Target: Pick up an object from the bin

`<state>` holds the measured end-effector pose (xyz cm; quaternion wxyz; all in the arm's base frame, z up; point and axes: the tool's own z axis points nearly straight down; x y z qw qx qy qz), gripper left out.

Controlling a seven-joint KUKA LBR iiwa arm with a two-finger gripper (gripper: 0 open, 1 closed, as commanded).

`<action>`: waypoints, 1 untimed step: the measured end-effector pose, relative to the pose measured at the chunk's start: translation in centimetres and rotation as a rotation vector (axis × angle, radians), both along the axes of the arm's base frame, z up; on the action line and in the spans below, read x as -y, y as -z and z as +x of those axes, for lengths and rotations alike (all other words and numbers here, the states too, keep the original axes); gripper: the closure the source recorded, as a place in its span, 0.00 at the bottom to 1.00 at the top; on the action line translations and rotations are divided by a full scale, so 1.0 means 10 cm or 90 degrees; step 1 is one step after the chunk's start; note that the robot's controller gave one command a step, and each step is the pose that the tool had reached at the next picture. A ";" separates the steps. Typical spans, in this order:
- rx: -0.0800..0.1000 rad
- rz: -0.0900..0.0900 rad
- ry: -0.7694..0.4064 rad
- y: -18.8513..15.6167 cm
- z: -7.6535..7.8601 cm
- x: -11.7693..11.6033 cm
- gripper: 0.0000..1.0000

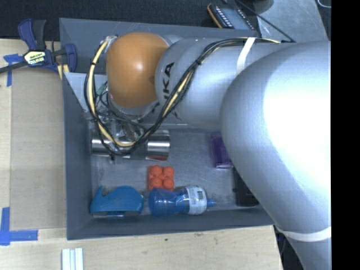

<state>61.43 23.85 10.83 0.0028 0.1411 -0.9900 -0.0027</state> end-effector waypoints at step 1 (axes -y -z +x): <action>0.009 -0.001 0.077 0.38 0.08 0.08 0.00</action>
Offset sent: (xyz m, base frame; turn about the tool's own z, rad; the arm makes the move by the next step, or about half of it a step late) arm 0.0086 -0.0073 -0.0383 -0.0785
